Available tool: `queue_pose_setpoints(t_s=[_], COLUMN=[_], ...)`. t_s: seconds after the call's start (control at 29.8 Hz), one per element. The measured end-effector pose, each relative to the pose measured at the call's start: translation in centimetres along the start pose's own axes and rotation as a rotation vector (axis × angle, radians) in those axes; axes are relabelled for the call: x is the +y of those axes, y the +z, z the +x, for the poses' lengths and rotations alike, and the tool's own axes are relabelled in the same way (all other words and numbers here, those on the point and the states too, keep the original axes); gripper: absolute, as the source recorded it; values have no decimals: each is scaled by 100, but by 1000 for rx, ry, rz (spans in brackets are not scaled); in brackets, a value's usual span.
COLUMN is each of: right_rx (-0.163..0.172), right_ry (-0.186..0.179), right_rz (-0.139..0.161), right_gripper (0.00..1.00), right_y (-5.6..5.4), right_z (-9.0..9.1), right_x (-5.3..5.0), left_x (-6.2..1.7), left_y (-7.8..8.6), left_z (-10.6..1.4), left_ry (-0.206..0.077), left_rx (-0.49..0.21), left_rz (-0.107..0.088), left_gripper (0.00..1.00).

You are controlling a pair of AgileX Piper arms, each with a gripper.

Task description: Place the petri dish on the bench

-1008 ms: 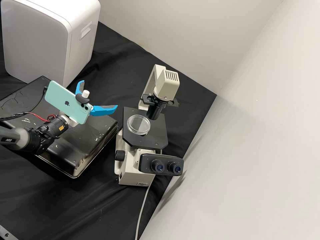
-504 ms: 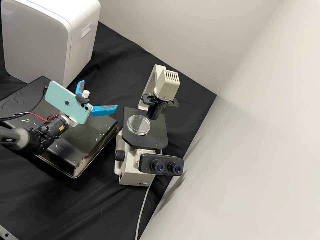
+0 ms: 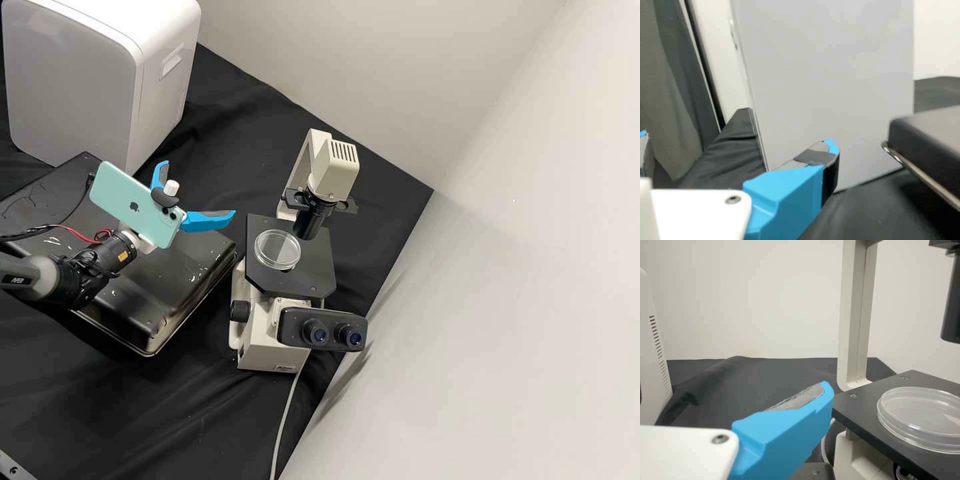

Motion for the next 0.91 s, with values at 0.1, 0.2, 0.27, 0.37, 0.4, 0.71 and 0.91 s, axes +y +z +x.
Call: queue_pose_setpoints(t_s=[0.1, 0.2, 0.27, 0.37, 0.4, 0.71, 0.91], right_rx=[-2, -2, -2, -2, -2, -2, -2], right_ry=[-2, -2, -2, -2, -2, -2, -2], right_rz=[0, 0, 0, 0, 0, 0, 0], right_gripper=[100, 100, 100, 100, 100, 100, 100], right_y=[2, 2, 2, 2, 2, 2, 2], right_z=[0, 0, 0, 0, 0, 0, 0], right_x=[-2, -2, -2, -2, -2, -2, -2], left_x=[-36, -56, -54, -60, -59, 21, 56], left_y=[57, 92, 119, 176, 198, 506, 641], left_z=[-80, -138, -173, -235, -254, -443, -562], left_ry=[-14, -22, -19, -21, -20, 18, 31], left_rx=[-3, 0, 3, 5, 0, -142, -216], left_rz=[14, 14, 4, -3, -4, 0, 8], left_gripper=[100, 100, 100, 100, 100, 100, 100])
